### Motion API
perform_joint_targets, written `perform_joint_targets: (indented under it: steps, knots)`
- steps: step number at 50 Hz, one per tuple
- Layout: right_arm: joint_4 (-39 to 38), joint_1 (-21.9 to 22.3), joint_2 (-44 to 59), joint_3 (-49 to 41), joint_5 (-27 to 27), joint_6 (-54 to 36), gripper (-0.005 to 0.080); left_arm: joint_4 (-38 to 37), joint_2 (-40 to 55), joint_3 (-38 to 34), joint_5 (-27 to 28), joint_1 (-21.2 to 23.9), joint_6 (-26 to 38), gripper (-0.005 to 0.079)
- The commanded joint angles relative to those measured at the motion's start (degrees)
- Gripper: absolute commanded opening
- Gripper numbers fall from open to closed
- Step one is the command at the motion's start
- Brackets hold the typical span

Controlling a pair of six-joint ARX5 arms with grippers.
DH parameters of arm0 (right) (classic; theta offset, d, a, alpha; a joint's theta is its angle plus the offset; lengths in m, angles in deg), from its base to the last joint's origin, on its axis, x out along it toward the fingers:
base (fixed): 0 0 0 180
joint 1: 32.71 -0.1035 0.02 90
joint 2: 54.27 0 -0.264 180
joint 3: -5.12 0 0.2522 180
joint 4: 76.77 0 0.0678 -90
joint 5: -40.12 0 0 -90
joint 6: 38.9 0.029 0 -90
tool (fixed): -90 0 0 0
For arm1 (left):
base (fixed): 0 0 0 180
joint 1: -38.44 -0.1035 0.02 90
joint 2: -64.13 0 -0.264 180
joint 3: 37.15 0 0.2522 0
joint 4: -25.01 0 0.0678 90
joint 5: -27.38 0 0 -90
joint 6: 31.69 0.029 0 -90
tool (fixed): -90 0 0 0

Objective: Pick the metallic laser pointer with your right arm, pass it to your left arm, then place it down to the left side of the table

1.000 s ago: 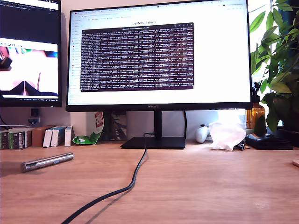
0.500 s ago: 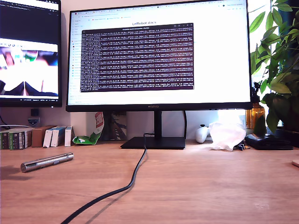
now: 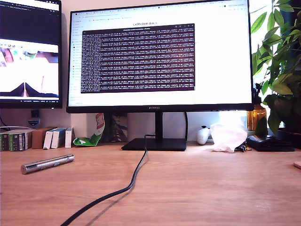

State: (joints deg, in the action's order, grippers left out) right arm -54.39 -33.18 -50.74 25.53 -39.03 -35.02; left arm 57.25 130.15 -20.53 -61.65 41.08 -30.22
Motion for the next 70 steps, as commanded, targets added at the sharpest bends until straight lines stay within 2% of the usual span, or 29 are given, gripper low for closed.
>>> perform_joint_targets:
  steps: [1,5,16,22,48,53,59,70]
  knots:
    - [-0.4,-0.3,-2.2,-2.4,-0.3,0.7,-0.0005,2.6,-0.5,-2.9,0.0,0.1,0.0,-0.0018]
    - [-0.4,-0.2,-3.5,-4.2,-0.3,1.2,-0.0005,6.3,-0.5,-4.4,0.1,0.2,0.0,-0.0018]
    - [-0.9,-0.2,-3.5,-5.6,-0.3,2.1,-0.0005,5.4,-0.5,-4.4,0.5,0.2,-1.6,-0.0018]
    - [3.8,-0.2,-3.4,-5.5,-0.3,2.3,-0.0005,4.9,-0.5,-4.4,0.5,0.4,-1.6,-0.0018]
    - [3.8,-0.2,-3.4,-5.4,-0.3,2.2,-0.0005,6.4,-0.6,-4.4,0.5,0.7,-2.7,-0.0018]
    - [3.8,-0.2,-3.4,-5.4,-0.3,2.2,-0.0005,6.6,-3.1,-4.4,0.5,0.7,-3.0,-0.0018]
    - [3.8,-0.2,-3.4,-5.4,-0.3,2.2,-0.0005,2.8,-11.0,-4.4,0.5,0.7,-3.0,-0.0018]
    - [3.8,-0.2,-3.4,-5.4,-0.3,2.2,-0.0005,-10.5,-24.0,-4.4,0.5,0.7,-0.5,-0.0018]
